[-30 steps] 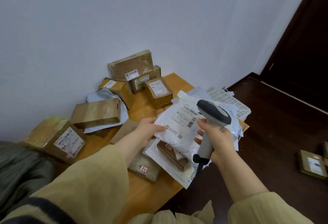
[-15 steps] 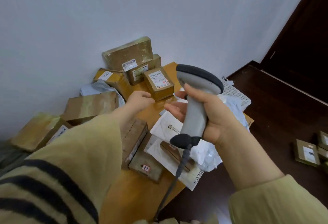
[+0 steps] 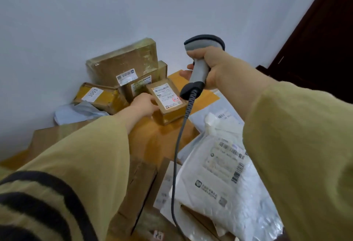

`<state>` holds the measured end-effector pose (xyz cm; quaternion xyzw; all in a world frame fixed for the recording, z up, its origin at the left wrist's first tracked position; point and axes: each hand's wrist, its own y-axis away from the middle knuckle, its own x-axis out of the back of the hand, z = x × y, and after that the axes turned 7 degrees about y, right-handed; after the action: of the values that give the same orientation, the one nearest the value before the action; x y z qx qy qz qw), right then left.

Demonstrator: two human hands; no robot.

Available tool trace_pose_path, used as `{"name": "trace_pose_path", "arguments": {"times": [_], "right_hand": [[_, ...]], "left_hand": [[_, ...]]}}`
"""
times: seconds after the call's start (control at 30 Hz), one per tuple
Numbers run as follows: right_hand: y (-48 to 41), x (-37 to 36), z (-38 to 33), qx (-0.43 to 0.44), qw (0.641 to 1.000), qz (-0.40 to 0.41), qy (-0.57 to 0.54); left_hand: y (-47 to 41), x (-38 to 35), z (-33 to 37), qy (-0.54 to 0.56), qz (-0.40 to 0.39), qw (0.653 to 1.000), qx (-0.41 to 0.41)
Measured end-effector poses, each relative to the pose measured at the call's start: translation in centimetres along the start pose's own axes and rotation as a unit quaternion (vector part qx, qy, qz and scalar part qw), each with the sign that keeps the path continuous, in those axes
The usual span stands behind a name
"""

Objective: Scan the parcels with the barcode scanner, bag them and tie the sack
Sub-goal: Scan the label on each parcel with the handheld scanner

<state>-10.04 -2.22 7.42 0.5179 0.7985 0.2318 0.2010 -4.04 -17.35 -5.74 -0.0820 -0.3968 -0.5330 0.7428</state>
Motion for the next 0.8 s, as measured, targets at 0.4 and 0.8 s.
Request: {"name": "trace_pose_path", "arguments": {"times": [0.4, 0.8], "right_hand": [[-14.4, -1.5, 3.0, -0.107, 0.967, -0.011, 0.23], [-17.2, -1.5, 4.5, -0.135, 0.961, -0.056, 0.237]], "left_hand": [[-6.7, -3.2, -1.2, 0.263, 0.045, 0.947, 0.177], [-9.1, -4.6, -1.4, 0.319, 0.082, 0.922, 0.204]]}}
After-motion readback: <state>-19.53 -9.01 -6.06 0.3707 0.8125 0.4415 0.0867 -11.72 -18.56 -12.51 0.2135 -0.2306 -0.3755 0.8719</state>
